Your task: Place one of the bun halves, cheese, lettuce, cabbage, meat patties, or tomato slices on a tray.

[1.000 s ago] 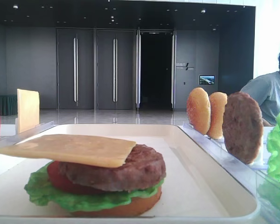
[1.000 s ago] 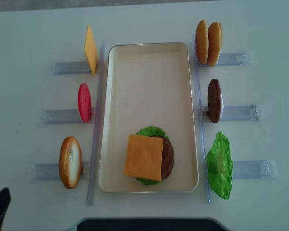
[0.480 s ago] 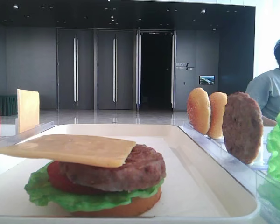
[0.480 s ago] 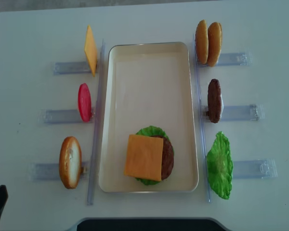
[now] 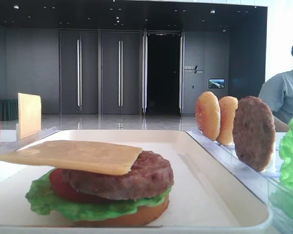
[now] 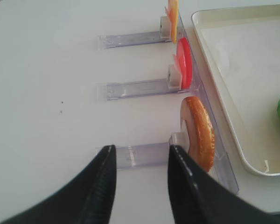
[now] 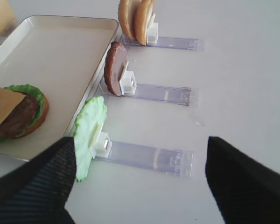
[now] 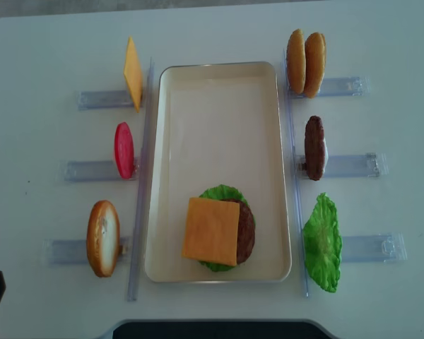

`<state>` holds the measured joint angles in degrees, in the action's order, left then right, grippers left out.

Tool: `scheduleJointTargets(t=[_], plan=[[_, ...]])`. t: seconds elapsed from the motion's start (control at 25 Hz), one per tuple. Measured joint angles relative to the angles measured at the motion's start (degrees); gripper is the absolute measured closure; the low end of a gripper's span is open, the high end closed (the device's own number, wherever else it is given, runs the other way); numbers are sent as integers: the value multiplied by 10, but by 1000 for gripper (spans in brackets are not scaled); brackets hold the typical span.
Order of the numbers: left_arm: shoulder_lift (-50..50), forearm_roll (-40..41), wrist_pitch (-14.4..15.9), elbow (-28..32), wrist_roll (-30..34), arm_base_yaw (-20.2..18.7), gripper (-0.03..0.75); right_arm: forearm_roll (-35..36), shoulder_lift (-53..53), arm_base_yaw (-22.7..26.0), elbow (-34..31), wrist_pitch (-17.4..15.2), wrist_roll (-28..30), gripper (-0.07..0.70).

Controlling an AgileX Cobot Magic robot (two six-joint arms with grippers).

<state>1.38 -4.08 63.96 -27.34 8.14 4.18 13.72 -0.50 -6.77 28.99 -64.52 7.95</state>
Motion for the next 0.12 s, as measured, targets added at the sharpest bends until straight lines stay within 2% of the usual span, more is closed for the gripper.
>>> scheduleJointTargets(t=[0.12], plan=[[0,0,0,0,0,0,465,0,0,0,0,0,0,90]])
